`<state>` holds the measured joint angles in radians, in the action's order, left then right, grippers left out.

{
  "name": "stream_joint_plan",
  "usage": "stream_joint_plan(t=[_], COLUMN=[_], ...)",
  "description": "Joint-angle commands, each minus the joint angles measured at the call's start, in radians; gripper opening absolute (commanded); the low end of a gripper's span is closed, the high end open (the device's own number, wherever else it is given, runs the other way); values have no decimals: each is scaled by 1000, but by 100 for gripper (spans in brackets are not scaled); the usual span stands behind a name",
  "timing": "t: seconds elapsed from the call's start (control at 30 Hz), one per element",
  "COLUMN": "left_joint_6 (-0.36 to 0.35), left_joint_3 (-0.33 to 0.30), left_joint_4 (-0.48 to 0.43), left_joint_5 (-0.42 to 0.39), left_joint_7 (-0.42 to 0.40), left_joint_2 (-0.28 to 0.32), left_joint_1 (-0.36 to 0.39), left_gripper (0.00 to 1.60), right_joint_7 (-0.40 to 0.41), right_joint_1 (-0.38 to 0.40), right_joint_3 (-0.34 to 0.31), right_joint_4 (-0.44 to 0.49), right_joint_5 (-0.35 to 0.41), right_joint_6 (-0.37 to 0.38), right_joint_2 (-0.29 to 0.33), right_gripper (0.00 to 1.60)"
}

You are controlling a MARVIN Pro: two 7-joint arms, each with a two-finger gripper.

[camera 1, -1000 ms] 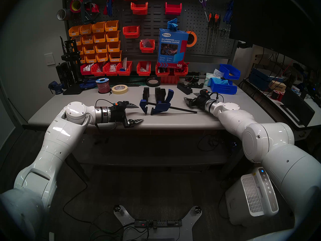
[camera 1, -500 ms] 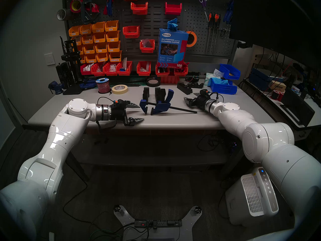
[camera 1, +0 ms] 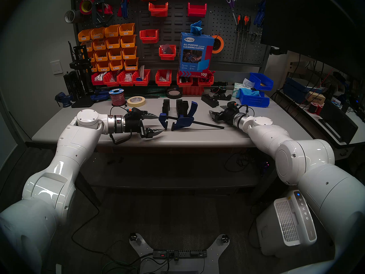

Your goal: Clamp the two 3D printed pieces together with the clamp

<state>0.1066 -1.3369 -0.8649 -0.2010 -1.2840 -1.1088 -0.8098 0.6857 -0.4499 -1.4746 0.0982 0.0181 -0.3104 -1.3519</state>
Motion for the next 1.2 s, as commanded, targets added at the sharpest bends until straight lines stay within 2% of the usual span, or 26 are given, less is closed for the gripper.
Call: stream_joint_plan(t=[0.0, 0.27, 0.8, 0.93, 1.03, 1.07, 1.1, 1.17], left_joint_6=[-6, -18, -15, -9, -6, -5, -4, -2], left_joint_3=[-31, -43, -59, -60, -60, -60, -60, -61], left_joint_4=[-1, 24, 72, 80, 81, 82, 82, 82], left_joint_5=[-47, -62, -48, -49, -49, -49, -49, -50], left_joint_7=[-35, -60, -28, -30, -33, -34, -35, -36], left_joint_2=[-21, -41, -58, -60, -60, -60, -60, -60], left_joint_1=[77, 86, 100, 98, 94, 94, 93, 91], left_gripper=[160, 160, 159, 134, 94, 94, 68, 56], right_joint_7=[1, 1, 1, 1, 1, 1, 1, 1], right_joint_1=[0, 0, 0, 0, 0, 0, 0, 0], right_joint_3=[2, 2, 2, 2, 2, 2, 2, 2], right_joint_4=[2, 2, 2, 2, 2, 2, 2, 2], right_joint_5=[-2, -2, -2, -2, -2, -2, -2, -2], right_joint_6=[0, 1, 1, 1, 1, 1, 1, 1], right_joint_2=[0, 0, 0, 0, 0, 0, 0, 0], right_gripper=[160, 160, 160, 160, 160, 160, 160, 160])
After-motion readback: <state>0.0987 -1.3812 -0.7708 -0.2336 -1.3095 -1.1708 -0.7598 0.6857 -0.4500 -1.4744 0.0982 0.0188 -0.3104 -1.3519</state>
